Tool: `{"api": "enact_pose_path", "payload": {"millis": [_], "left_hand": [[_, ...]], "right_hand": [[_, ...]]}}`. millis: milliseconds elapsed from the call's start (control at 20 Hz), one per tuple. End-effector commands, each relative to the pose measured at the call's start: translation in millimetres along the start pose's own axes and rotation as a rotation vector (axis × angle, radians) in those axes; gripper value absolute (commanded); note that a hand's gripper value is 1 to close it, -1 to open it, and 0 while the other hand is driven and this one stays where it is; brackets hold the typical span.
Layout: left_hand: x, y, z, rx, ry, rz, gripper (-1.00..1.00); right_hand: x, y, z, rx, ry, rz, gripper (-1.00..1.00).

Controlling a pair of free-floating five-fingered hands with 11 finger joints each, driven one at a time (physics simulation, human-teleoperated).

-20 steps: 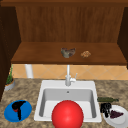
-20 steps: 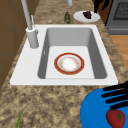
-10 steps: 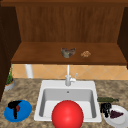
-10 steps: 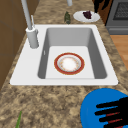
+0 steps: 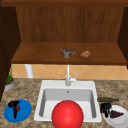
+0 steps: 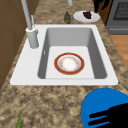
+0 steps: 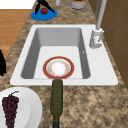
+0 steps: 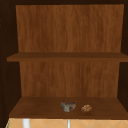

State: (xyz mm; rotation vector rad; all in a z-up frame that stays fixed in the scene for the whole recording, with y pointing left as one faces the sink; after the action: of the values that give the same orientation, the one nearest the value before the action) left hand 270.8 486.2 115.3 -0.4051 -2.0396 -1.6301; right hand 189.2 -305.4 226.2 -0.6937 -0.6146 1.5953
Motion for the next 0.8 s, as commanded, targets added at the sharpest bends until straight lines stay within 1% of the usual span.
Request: {"api": "enact_pose_path", "payload": {"millis": [0,50,200,250,300,350,400,450,500,550,600,650,700,750], "left_hand": [[-17,-8,8,-0.029,0.077,0.01,-1.0],[-21,-5,7,-0.03,0.075,0.026,-1.0],[-26,-3,8,-0.033,0.074,0.069,-1.0],[-25,-5,10,-0.034,0.072,0.076,-1.0],[-22,-8,15,-0.025,0.065,0.082,-1.0],[-19,-9,18,-0.005,0.047,0.09,1.0],[-11,-2,18,-0.016,0.033,0.087,1.0],[-6,9,19,-0.005,0.014,0.082,1.0],[-1,14,14,-0.016,-0.01,0.067,1.0],[0,14,15,-0.007,-0.011,0.069,1.0],[0,15,16,0.001,-0.013,0.056,1.0],[4,16,10,0.009,-0.015,0.033,1.0],[3,17,11,0.017,-0.016,0.005,1.0],[3,19,10,0.015,-0.013,-0.01,1.0]], "right_hand": [[0,0,0,0.0,0.0,0.0,0.0],[0,0,0,0.0,0.0,0.0,0.0],[0,0,0,0.0,0.0,0.0,0.0],[0,0,0,0.0,0.0,0.0,0.0],[0,0,0,0.0,0.0,0.0,0.0],[0,0,0,0.0,0.0,0.0,0.0],[0,0,0,0.0,0.0,0.0,0.0],[0,0,0,0.0,0.0,0.0,0.0],[0,0,0,0.0,0.0,0.0,0.0],[0,0,0,0.0,0.0,0.0,0.0],[0,0,0,0.0,0.0,0.0,0.0],[0,0,0,0.0,0.0,0.0,0.0],[0,0,0,0.0,0.0,0.0,0.0],[0,0,0,0.0,0.0,0.0,0.0]]}}
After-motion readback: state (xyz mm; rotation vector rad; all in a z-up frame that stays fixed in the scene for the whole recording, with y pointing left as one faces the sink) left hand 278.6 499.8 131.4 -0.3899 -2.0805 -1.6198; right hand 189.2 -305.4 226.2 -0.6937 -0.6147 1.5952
